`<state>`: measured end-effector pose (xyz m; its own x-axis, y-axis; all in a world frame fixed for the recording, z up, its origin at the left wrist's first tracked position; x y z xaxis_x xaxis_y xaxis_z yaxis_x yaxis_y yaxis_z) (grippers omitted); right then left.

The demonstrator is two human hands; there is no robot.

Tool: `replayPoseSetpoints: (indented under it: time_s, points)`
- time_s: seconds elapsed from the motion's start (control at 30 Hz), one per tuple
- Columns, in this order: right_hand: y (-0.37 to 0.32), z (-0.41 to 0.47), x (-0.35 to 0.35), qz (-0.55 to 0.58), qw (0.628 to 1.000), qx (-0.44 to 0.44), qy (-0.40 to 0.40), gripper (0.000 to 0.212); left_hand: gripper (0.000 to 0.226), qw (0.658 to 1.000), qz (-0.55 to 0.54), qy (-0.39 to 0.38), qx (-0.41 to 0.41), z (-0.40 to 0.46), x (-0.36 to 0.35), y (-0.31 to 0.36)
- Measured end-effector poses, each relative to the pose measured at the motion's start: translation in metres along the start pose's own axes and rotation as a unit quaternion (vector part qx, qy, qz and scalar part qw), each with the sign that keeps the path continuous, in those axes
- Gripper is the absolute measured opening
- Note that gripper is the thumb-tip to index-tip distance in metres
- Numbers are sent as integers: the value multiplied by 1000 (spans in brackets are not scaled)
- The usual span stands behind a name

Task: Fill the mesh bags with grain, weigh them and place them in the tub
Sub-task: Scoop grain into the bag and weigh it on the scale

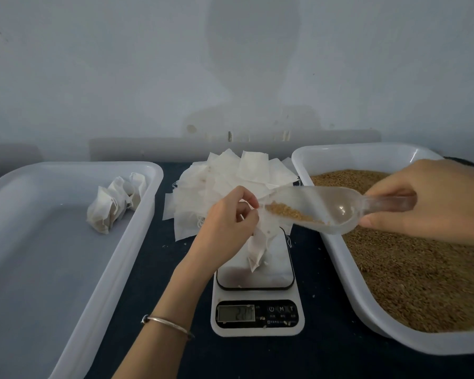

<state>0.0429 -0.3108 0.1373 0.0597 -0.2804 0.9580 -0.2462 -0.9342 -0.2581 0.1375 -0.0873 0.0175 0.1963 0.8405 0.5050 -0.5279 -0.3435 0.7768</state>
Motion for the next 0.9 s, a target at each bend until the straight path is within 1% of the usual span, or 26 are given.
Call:
replayPoseSetpoints:
  time_s: [0.07,0.1,0.17,0.23,0.27,0.3,0.4,0.43,0.47,0.53,0.63,0.7,0.8,0.9]
  points:
    - [13,-5,-11,107,994,-13,-4,40,20,1000,-17,2,-15,-1,0,-1]
    - [22,-6,-20,160,987,-29,6,39,21,999,-22,-2,-28,-2,-1,0]
    - [43,-3,-40,258,963,-61,54,44,22,998,-22,-21,-57,-4,-6,2]
    - [60,3,-58,314,940,-90,92,50,19,996,-34,-25,-76,-5,-11,5]
    - [67,6,-67,324,934,-106,102,50,17,995,-54,-12,-78,-5,-12,6]
    - [71,9,-74,328,931,-122,106,47,15,994,-81,11,-75,-6,-11,6]
    - [79,17,-89,321,929,-154,98,25,15,984,-137,102,-54,-12,0,0]
    - [82,19,-93,310,932,-160,99,24,17,980,-145,131,-46,-16,6,-4]
    - [85,21,-95,292,936,-167,105,28,18,976,-148,156,-35,-22,11,-10]
    - [91,24,-100,249,944,-176,124,28,21,970,-138,201,-5,-35,20,-24]
    - [94,22,-103,211,951,-170,151,14,23,960,-116,251,45,-56,31,-45]
    - [94,21,-105,200,953,-167,152,8,23,955,-102,270,67,-66,35,-56]
    - [96,22,-107,190,954,-172,155,11,24,949,-93,289,83,-77,38,-64]
    - [98,24,-110,178,954,-182,159,24,25,946,-88,297,95,-83,39,-66]
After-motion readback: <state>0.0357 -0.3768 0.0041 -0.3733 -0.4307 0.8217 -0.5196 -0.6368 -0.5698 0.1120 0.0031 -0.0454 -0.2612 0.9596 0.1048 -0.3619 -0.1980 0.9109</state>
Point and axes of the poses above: each hand's wrist, its own z-axis towards the middle knuckle, its own x-axis out of the back of the hand, y = z × x, the point moved 1 cm from there along z, towards the middle knuckle, and after that the axes turned 12 degrees about -x, right-handed, at the moved point
